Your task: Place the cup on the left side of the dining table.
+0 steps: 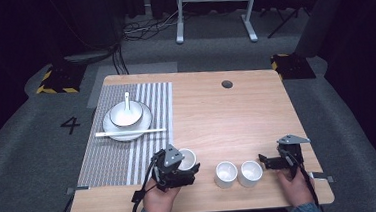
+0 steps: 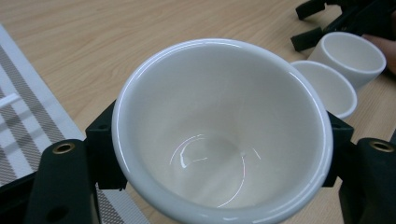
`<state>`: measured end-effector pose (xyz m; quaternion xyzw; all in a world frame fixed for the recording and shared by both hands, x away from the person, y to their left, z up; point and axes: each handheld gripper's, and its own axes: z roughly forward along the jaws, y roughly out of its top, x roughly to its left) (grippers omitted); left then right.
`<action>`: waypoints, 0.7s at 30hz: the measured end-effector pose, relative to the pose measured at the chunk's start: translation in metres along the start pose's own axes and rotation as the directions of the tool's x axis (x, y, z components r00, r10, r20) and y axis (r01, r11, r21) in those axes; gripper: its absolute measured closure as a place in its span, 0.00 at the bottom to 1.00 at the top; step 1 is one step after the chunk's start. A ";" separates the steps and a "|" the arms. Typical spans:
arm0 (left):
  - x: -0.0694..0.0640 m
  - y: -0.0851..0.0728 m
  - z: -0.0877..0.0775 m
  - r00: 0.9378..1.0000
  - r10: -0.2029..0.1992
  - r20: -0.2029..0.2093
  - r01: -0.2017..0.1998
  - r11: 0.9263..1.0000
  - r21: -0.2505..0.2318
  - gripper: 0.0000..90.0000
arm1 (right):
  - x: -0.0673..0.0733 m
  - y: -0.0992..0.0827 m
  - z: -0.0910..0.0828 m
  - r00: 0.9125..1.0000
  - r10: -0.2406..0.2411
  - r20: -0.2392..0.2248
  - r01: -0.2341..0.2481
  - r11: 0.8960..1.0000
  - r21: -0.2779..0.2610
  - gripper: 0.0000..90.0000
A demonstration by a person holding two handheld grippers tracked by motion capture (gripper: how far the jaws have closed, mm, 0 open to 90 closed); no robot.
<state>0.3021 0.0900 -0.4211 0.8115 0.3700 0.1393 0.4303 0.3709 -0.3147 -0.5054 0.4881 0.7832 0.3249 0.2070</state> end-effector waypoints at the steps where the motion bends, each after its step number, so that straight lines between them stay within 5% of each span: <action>1: 0.002 0.002 -0.004 1.000 0.002 -0.004 -0.002 1.000 -0.004 0.30 | 0.000 0.000 0.000 1.000 0.000 0.000 0.000 1.000 0.000 0.00; 12: 0.028 0.017 -0.039 0.997 -0.016 -0.070 0.016 1.000 -0.004 0.30 | 0.000 0.000 0.000 1.000 0.002 0.000 -0.002 1.000 0.002 0.00; 21: 0.054 0.023 -0.058 0.988 -0.057 -0.143 0.051 0.998 -0.042 0.30 | 0.000 0.000 0.000 1.000 0.002 0.001 -0.002 1.000 0.001 0.00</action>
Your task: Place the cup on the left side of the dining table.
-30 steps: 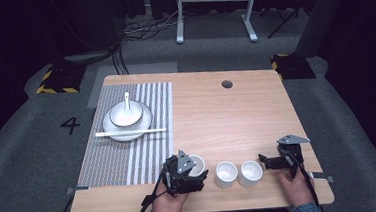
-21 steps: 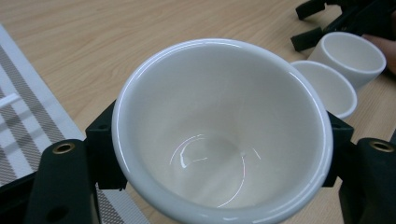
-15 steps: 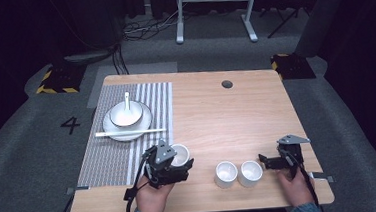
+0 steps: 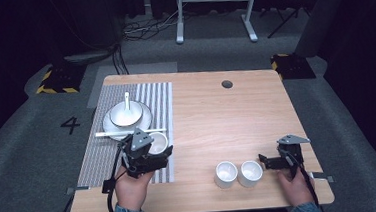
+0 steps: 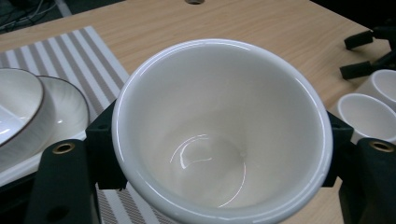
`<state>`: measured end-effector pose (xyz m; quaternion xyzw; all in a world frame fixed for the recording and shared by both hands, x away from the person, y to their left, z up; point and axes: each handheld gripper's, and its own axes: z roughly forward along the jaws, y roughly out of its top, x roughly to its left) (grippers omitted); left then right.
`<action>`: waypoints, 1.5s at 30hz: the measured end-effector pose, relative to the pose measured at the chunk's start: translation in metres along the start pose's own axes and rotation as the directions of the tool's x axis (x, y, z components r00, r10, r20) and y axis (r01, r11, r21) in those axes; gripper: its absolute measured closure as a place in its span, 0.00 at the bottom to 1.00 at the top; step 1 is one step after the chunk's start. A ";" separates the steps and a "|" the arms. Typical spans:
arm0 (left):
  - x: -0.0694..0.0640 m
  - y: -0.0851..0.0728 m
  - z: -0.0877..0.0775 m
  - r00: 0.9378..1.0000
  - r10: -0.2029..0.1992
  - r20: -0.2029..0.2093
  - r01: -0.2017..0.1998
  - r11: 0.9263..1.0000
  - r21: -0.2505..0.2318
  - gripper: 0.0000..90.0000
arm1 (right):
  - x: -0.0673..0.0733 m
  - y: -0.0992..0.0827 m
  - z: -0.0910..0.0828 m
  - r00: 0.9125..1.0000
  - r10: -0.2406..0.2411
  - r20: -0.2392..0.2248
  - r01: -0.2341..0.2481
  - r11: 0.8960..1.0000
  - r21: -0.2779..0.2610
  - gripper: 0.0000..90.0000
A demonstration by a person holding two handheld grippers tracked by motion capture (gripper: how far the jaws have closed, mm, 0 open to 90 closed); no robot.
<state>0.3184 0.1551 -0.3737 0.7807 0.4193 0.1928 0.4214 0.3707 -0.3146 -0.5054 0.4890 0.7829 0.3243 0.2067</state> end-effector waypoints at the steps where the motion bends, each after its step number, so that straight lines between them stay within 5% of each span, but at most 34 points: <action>1: 0.003 0.000 0.000 1.000 -0.006 -0.010 0.006 1.000 -0.003 0.30 | 0.000 0.000 0.000 1.000 0.000 0.000 0.000 1.000 0.000 0.00; 9: 0.022 0.003 0.010 0.996 -0.028 -0.083 0.028 1.000 -0.001 0.30 | 0.000 0.000 0.000 1.000 0.000 0.000 0.000 1.000 0.000 0.00; 14: 0.032 0.002 0.015 0.992 -0.008 -0.127 0.008 1.000 -0.001 0.30 | 0.000 0.000 0.000 1.000 0.000 0.000 0.000 1.000 0.000 0.00; 27: 0.070 -0.021 0.052 0.984 -0.117 -0.132 0.121 0.992 0.021 0.30 | 0.000 0.000 0.000 1.000 0.000 0.001 0.000 1.000 0.000 0.00; 32: 0.069 -0.026 0.063 0.984 -0.102 -0.149 0.111 0.993 0.049 0.30 | 0.000 0.000 0.000 1.000 0.001 0.003 -0.001 1.000 0.000 0.00; 38: 0.073 -0.033 0.075 0.978 -0.143 -0.149 0.153 0.986 0.062 0.30 | 0.000 0.000 0.000 1.000 0.002 0.003 -0.002 1.000 -0.001 0.00; 45: 0.075 -0.040 0.084 0.978 -0.139 -0.152 0.156 0.982 0.107 0.30 | 0.000 0.000 0.000 1.000 0.001 0.003 -0.001 1.000 -0.001 0.00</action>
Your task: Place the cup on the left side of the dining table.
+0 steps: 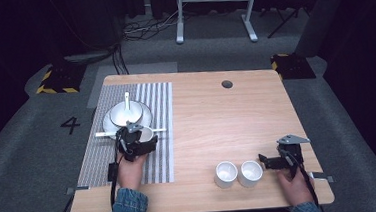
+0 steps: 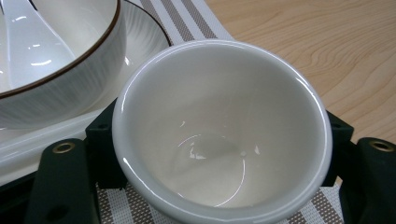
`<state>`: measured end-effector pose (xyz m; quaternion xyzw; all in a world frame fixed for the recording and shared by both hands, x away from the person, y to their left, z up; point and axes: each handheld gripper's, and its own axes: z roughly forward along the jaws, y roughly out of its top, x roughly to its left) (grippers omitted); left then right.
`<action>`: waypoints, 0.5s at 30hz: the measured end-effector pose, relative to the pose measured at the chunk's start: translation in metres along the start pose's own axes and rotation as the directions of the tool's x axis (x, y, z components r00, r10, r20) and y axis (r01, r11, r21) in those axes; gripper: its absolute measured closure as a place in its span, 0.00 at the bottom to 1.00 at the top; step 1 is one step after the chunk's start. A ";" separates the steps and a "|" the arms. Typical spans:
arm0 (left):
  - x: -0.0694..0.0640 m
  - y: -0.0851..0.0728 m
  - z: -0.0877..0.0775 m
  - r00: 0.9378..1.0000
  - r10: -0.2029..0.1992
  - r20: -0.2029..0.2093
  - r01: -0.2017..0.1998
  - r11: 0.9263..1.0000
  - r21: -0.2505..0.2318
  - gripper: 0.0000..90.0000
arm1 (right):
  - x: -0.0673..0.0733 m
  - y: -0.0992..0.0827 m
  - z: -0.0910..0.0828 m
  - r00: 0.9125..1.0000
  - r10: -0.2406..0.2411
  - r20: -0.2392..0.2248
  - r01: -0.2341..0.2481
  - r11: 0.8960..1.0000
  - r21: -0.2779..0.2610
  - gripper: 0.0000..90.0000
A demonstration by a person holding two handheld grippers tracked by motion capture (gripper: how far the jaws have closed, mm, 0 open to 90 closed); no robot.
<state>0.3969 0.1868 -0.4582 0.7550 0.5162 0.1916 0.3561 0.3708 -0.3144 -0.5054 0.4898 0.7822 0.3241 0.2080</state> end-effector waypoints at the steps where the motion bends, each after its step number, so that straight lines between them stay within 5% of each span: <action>1: 0.000 0.000 0.001 1.000 0.003 -0.001 -0.003 1.000 0.003 0.30 | 0.000 0.000 0.000 1.000 0.000 0.000 0.000 1.000 0.000 0.00; 8: -0.008 -0.001 0.012 1.000 0.020 -0.016 -0.020 0.999 0.035 0.30 | 0.000 0.000 0.000 1.000 0.001 0.000 -0.001 1.000 0.001 0.00; 15: -0.001 -0.007 0.017 1.000 0.001 -0.010 -0.001 0.999 0.051 0.30 | 0.000 0.000 0.000 1.000 0.000 0.000 0.000 1.000 0.000 0.00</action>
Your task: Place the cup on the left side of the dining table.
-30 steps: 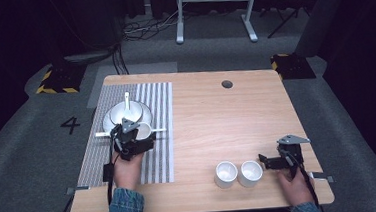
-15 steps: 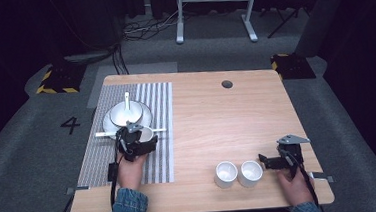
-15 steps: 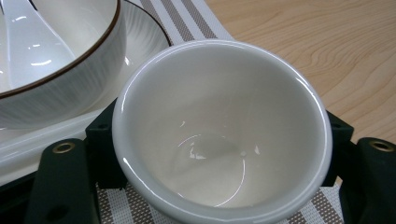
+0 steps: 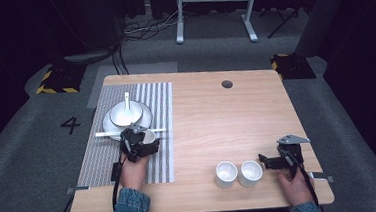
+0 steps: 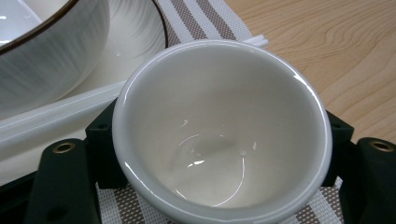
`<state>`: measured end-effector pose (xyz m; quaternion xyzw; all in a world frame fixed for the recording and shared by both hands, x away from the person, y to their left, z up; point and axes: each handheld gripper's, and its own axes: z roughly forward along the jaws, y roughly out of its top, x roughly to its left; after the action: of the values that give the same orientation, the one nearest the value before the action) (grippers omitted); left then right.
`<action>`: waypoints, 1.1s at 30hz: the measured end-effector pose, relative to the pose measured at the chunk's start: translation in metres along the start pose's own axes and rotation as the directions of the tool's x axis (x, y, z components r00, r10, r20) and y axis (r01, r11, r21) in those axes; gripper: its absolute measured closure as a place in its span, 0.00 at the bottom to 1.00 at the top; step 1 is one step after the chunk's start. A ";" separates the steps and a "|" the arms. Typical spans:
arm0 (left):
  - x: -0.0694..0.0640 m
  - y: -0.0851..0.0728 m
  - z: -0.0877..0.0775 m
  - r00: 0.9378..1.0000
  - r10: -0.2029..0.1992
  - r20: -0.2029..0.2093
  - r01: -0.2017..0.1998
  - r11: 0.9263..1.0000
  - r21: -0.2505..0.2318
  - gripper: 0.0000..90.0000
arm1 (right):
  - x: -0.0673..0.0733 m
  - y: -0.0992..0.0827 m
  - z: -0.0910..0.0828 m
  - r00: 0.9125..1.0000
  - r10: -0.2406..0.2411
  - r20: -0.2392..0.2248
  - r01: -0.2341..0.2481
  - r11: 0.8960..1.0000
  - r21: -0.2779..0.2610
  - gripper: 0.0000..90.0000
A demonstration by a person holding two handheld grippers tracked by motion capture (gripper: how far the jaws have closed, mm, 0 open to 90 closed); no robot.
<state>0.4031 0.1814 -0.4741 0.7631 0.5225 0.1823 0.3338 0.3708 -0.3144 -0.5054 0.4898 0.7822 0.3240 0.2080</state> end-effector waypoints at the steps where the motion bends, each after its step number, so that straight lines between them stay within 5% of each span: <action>1: 0.001 -0.001 0.000 1.000 0.000 0.004 0.000 1.000 -0.004 0.30 | 0.000 0.000 0.000 1.000 0.000 0.000 0.000 1.000 0.000 0.00; 6: -0.001 -0.002 0.000 1.000 0.026 -0.008 -0.026 1.000 -0.003 0.30 | 0.000 0.000 0.000 1.000 0.000 0.000 0.000 1.000 0.000 0.00; 14: 0.001 -0.005 0.000 1.000 0.003 0.011 -0.003 1.000 -0.012 0.29 | 0.000 0.000 0.000 1.000 0.000 0.000 0.000 1.000 0.000 0.00; 18: -0.002 -0.006 0.001 1.000 0.024 -0.016 -0.024 1.000 -0.012 0.26 | 0.000 0.000 0.000 1.000 0.000 0.000 0.000 1.000 0.000 0.00; 33: 0.001 -0.001 -0.030 0.999 0.017 0.036 -0.014 0.996 -0.088 0.26 | 0.000 0.000 0.000 1.000 0.000 0.000 0.000 1.000 0.000 0.00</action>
<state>0.3839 0.1919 -0.4535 0.7549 0.5020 0.1934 0.3751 0.3708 -0.3144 -0.5054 0.4899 0.7821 0.3241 0.2079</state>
